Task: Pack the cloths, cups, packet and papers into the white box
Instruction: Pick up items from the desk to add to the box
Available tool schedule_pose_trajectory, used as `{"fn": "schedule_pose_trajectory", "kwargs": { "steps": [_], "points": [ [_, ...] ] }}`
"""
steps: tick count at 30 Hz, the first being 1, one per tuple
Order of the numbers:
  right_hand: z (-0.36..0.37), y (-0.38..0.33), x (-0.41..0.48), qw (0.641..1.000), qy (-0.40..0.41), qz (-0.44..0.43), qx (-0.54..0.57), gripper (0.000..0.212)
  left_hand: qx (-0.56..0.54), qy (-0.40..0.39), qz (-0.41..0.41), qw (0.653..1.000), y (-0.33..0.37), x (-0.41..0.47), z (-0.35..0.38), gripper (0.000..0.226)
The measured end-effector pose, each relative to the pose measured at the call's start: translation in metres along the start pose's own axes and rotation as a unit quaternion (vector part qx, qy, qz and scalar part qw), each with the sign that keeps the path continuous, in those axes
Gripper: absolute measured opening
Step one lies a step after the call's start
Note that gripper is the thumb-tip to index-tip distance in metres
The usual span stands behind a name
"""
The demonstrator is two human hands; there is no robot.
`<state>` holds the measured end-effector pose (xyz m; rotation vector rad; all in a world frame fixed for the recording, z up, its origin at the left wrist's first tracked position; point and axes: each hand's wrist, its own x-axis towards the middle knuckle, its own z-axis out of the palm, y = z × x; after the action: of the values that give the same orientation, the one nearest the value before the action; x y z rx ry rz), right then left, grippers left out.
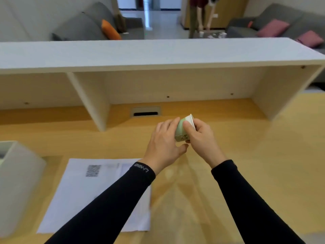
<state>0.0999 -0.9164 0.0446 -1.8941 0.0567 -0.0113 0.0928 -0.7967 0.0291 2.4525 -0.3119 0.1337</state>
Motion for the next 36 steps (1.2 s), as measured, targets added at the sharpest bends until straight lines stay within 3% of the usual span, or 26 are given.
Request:
{"fn": "schedule_pose_trajectory", "kwargs": {
  "steps": [5,11,17,19,22,27,33,36],
  "points": [
    [0.112,-0.073,-0.021,0.989,-0.106,-0.107,-0.007,0.035,0.024,0.127,-0.051,0.99,-0.073,-0.047,-0.101,0.073],
    [0.265,-0.144,-0.069,0.962,-0.21,-0.174,0.015,0.025,0.089,0.242,-0.11,0.96,-0.17,-0.14,-0.223,0.074],
    [0.391,-0.187,-0.116,0.947,-0.26,-0.186,0.032,0.008,0.114,0.282,-0.18,0.935,-0.254,-0.219,-0.307,0.073],
    [0.414,-0.19,-0.121,0.95,-0.255,-0.179,0.025,0.024,0.119,0.292,-0.204,0.927,-0.274,-0.232,-0.321,0.067],
    [0.426,-0.189,-0.118,0.965,-0.213,-0.153,0.0,0.04,0.131,0.283,-0.235,0.921,-0.299,-0.235,-0.333,0.063],
    [0.408,-0.176,-0.1,0.98,-0.169,-0.096,-0.027,0.027,0.132,0.259,-0.259,0.921,-0.324,-0.211,-0.331,0.055],
    [0.37,-0.155,-0.08,0.991,-0.131,-0.038,-0.003,0.021,0.206,0.118,-0.323,0.916,-0.328,-0.181,-0.311,0.043],
    [0.352,-0.14,-0.07,0.993,-0.117,-0.019,-0.012,0.02,0.213,0.165,-0.281,0.921,-0.308,-0.168,-0.314,0.043]
  ]
}}
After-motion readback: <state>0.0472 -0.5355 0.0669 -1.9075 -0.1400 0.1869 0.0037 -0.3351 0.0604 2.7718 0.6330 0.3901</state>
